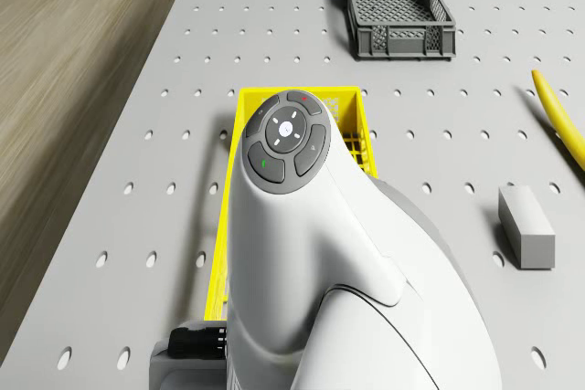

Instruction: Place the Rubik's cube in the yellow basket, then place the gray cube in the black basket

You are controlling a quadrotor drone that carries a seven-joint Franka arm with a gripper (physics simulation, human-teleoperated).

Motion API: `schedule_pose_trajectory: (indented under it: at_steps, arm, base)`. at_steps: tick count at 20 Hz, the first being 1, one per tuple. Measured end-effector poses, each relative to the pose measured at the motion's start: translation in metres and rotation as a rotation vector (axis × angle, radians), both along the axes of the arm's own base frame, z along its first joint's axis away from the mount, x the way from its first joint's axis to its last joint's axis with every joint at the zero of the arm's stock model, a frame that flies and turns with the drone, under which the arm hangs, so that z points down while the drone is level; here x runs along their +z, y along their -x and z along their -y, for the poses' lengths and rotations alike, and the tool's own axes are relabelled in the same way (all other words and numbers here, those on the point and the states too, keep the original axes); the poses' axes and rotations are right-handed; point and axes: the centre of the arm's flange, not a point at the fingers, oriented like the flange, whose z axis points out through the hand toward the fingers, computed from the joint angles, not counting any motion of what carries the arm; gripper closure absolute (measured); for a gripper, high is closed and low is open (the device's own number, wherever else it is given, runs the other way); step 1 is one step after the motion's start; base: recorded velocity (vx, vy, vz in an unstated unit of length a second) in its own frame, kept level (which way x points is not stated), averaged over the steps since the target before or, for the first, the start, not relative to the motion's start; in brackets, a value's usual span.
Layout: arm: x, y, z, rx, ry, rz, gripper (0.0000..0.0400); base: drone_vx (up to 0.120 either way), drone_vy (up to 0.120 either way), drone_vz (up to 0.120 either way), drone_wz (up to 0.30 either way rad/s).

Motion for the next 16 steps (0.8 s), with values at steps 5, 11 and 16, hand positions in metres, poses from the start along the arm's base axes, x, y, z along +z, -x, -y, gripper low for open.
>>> schedule_pose_trajectory:
  at_steps: [5,11,16]
  arm:
    - [0.0000,0.0000,0.0000,0.000,0.000,0.000,0.0075]
    - [0.0000,0.0000,0.0000,0.000,0.000,0.000,0.0075]
    - [0.0000,0.0000,0.0000,0.000,0.000,0.000,0.0075]
  base:
    - [0.120,0.000,0.000,0.000]
    - [0.120,-0.007,0.000,0.000]
    - [0.120,-0.120,0.000,0.000]
